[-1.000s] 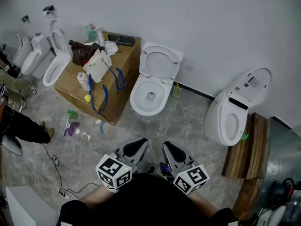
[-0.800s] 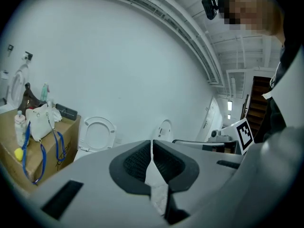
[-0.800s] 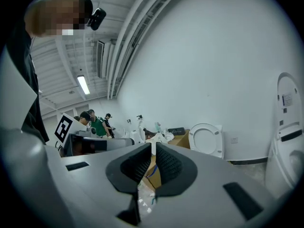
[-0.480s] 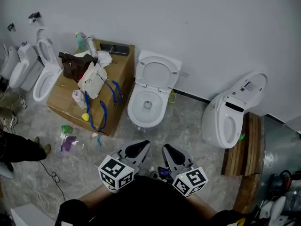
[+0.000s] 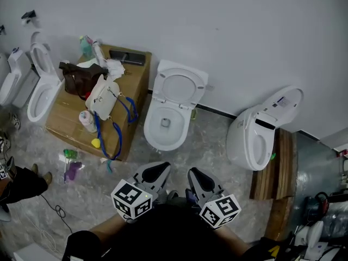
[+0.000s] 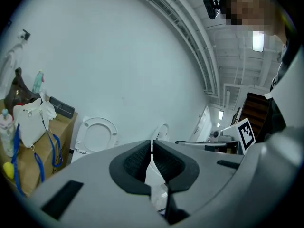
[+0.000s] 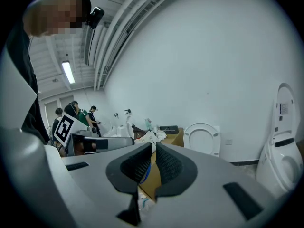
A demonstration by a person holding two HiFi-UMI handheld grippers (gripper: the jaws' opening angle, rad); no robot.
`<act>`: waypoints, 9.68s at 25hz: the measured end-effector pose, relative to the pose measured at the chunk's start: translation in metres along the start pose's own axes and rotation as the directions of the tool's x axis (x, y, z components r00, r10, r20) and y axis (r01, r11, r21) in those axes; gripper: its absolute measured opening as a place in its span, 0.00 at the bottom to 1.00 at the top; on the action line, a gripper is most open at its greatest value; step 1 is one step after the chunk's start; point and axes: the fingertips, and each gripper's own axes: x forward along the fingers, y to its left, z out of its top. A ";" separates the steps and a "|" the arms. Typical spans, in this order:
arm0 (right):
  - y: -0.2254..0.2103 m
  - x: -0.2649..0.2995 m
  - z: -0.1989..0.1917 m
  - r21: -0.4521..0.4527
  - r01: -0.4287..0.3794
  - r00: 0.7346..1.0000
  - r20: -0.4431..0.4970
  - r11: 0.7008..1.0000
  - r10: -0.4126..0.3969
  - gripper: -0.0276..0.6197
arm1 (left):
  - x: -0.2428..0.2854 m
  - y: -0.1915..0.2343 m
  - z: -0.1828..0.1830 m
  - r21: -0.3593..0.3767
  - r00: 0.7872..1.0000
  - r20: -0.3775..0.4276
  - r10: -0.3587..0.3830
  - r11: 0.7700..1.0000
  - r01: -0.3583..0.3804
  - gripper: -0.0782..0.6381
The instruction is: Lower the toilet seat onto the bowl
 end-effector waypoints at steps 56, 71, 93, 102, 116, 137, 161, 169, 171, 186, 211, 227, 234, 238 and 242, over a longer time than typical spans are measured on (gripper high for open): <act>-0.307 0.207 0.176 -0.011 0.247 0.963 0.116 0.969 -0.244 0.12 | 0.224 0.239 0.198 0.416 0.981 0.013 0.192 0.891 -0.180 0.15; -0.354 0.314 0.158 -0.394 0.232 0.950 -0.102 0.889 -0.294 0.13 | 0.330 0.347 0.160 0.605 0.947 -0.243 0.209 0.796 -0.020 0.29; -0.430 0.428 0.052 -0.566 0.040 0.878 -0.374 0.823 -0.300 0.18 | 0.415 0.434 0.077 0.718 0.802 -0.427 0.418 0.696 0.019 0.31; -0.433 0.440 0.046 -0.626 0.006 0.868 -0.384 0.780 -0.316 0.18 | 0.424 0.443 0.074 0.679 0.796 -0.454 0.401 0.734 0.017 0.30; -0.420 0.430 0.036 -0.596 0.044 0.862 -0.383 0.802 -0.332 0.18 | 0.410 0.444 0.059 0.621 0.796 -0.469 0.382 0.783 -0.010 0.28; -0.385 0.397 0.011 -0.489 0.140 0.833 -0.412 0.861 -0.370 0.18 | 0.369 0.420 0.032 0.521 0.810 -0.519 0.272 0.852 0.048 0.26; -0.326 0.338 -0.054 -0.482 0.052 0.854 -0.432 0.875 -0.289 0.18 | 0.298 0.370 -0.031 0.432 0.786 -0.550 0.283 0.902 -0.023 0.26; -0.301 0.316 -0.090 -0.491 -0.038 0.869 -0.446 0.871 -0.213 0.18 | 0.272 0.349 -0.069 0.490 0.746 -0.568 0.347 0.871 -0.032 0.26; -0.298 0.312 -0.094 -0.490 -0.056 0.875 -0.444 0.870 -0.194 0.18 | 0.268 0.347 -0.074 0.500 0.742 -0.561 0.368 0.864 -0.050 0.27; -0.274 0.291 -0.139 -0.521 -0.134 0.879 -0.456 0.843 -0.142 0.17 | 0.241 0.337 -0.121 0.533 0.701 -0.576 0.421 0.844 -0.069 0.27; -0.307 0.247 -0.245 -0.030 0.270 0.814 -0.528 0.963 -0.244 0.13 | 0.168 0.400 -0.262 -0.532 0.758 -0.635 0.148 0.629 -0.567 0.41; -0.310 0.247 -0.320 0.029 0.278 0.777 -0.594 0.960 -0.207 0.13 | 0.180 0.429 -0.339 -0.575 0.753 -0.646 0.124 0.571 -0.586 0.32; -0.306 0.247 -0.350 0.047 0.262 0.753 -0.634 0.964 -0.174 0.13 | 0.179 0.437 -0.362 -0.560 0.738 -0.660 0.137 0.565 -0.606 0.32; -0.303 0.250 -0.365 0.052 0.255 0.742 -0.651 0.966 -0.161 0.13 | 0.179 0.445 -0.376 -0.542 0.723 -0.676 0.143 0.568 -0.619 0.31; -0.302 0.252 -0.371 0.037 0.234 0.738 -0.658 0.971 -0.153 0.13 | 0.179 0.448 -0.387 -0.520 0.699 -0.701 0.140 0.569 -0.636 0.31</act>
